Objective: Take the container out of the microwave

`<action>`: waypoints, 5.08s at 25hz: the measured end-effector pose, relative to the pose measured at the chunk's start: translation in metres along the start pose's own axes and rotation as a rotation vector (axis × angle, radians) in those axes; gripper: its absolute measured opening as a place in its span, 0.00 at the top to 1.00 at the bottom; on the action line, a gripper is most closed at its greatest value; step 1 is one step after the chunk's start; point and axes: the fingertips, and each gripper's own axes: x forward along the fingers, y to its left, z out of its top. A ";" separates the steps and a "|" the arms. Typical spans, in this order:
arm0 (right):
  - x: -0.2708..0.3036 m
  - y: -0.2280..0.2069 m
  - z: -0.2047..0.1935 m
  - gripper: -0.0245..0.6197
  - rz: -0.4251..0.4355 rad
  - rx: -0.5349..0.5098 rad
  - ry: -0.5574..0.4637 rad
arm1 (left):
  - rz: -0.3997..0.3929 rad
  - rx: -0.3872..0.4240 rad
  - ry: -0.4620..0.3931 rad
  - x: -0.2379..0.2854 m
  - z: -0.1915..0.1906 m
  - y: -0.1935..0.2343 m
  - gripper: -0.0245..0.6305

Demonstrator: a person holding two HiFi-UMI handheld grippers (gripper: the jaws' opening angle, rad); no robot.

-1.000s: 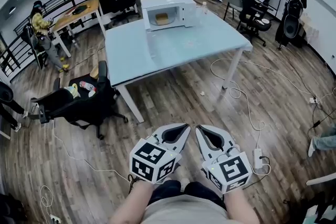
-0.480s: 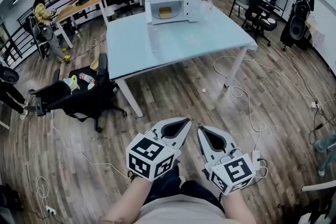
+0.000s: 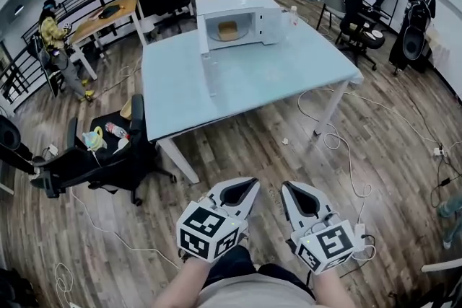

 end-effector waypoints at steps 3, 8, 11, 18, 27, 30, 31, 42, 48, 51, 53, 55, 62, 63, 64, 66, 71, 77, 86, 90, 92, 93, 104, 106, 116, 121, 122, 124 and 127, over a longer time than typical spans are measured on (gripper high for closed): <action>0.043 -0.019 0.012 0.95 -0.007 0.006 -0.005 | 0.006 0.014 0.005 0.020 0.022 0.046 0.94; 0.110 -0.050 0.038 0.95 -0.027 -0.030 -0.016 | 0.014 0.156 0.002 0.060 0.066 0.105 0.94; 0.133 -0.062 0.045 0.95 -0.051 -0.042 -0.017 | -0.026 0.185 -0.007 0.077 0.078 0.121 0.94; 0.189 -0.073 0.032 0.95 -0.045 0.002 0.064 | -0.037 0.180 0.015 0.093 0.082 0.163 0.94; 0.246 -0.107 0.033 0.95 0.041 0.000 0.083 | 0.066 0.127 0.027 0.125 0.089 0.221 0.94; 0.273 -0.135 0.039 0.95 0.067 -0.017 0.074 | 0.081 0.128 0.026 0.156 0.099 0.239 0.94; 0.281 -0.144 0.042 0.95 0.076 -0.021 0.068 | 0.079 0.130 0.028 0.167 0.103 0.243 0.94; 0.358 -0.269 0.072 0.95 0.161 -0.054 0.062 | 0.161 0.130 0.008 0.289 0.165 0.295 0.94; 0.387 -0.318 0.078 0.95 0.231 -0.063 0.071 | 0.224 0.105 0.003 0.340 0.184 0.316 0.94; 0.398 -0.331 0.078 0.95 0.260 -0.058 0.074 | 0.242 0.081 0.000 0.358 0.187 0.322 0.94; 0.403 -0.337 0.078 0.95 0.276 -0.051 0.075 | 0.247 0.075 0.010 0.366 0.187 0.323 0.94; 0.408 -0.342 0.078 0.95 0.282 -0.041 0.077 | 0.248 0.069 0.028 0.372 0.185 0.326 0.94; 0.430 -0.351 0.063 0.95 0.296 0.022 0.094 | 0.284 0.052 0.071 0.370 0.177 0.353 0.94; 0.435 -0.350 0.061 0.95 0.297 0.027 0.100 | 0.284 0.052 0.075 0.371 0.178 0.358 0.94; 0.440 -0.349 0.060 0.95 0.299 0.029 0.105 | 0.282 0.052 0.080 0.373 0.177 0.363 0.94; 0.453 -0.350 0.059 0.95 0.298 0.029 0.111 | 0.271 0.046 0.093 0.378 0.176 0.375 0.94; 0.490 -0.356 0.065 0.95 0.300 0.027 0.135 | 0.232 0.028 0.103 0.397 0.184 0.403 0.94; 0.534 -0.358 0.062 0.95 0.306 0.007 0.183 | 0.189 0.025 0.113 0.411 0.187 0.427 0.94; 0.590 -0.348 0.054 0.95 0.331 -0.016 0.241 | 0.196 -0.046 0.129 0.413 0.174 0.478 0.94; 0.609 -0.346 0.047 0.95 0.338 -0.035 0.273 | 0.210 -0.108 0.112 0.408 0.168 0.499 0.94; 0.617 -0.346 0.047 0.95 0.349 -0.044 0.283 | 0.216 -0.133 0.098 0.407 0.168 0.504 0.94; 0.621 -0.345 0.047 0.95 0.353 -0.050 0.288 | 0.221 -0.139 0.093 0.406 0.167 0.506 0.94; 0.667 -0.342 0.028 0.95 0.375 -0.154 0.351 | 0.253 -0.125 0.111 0.406 0.153 0.528 0.94; 0.676 -0.343 0.022 0.95 0.378 -0.177 0.368 | 0.255 -0.138 0.109 0.406 0.150 0.533 0.94; 0.719 -0.346 0.015 0.95 0.398 -0.236 0.402 | 0.262 -0.128 0.152 0.401 0.137 0.550 0.94; 0.741 -0.350 0.020 0.94 0.368 -0.271 0.370 | 0.258 -0.142 0.141 0.400 0.136 0.557 0.94; 0.745 -0.350 0.021 0.94 0.364 -0.276 0.366 | 0.256 -0.148 0.137 0.400 0.136 0.558 0.94; 0.754 -0.350 0.018 0.93 0.365 -0.288 0.372 | 0.253 -0.161 0.134 0.399 0.135 0.559 0.94; 0.765 -0.350 0.012 0.85 0.378 -0.308 0.396 | 0.245 -0.160 0.136 0.402 0.134 0.557 0.94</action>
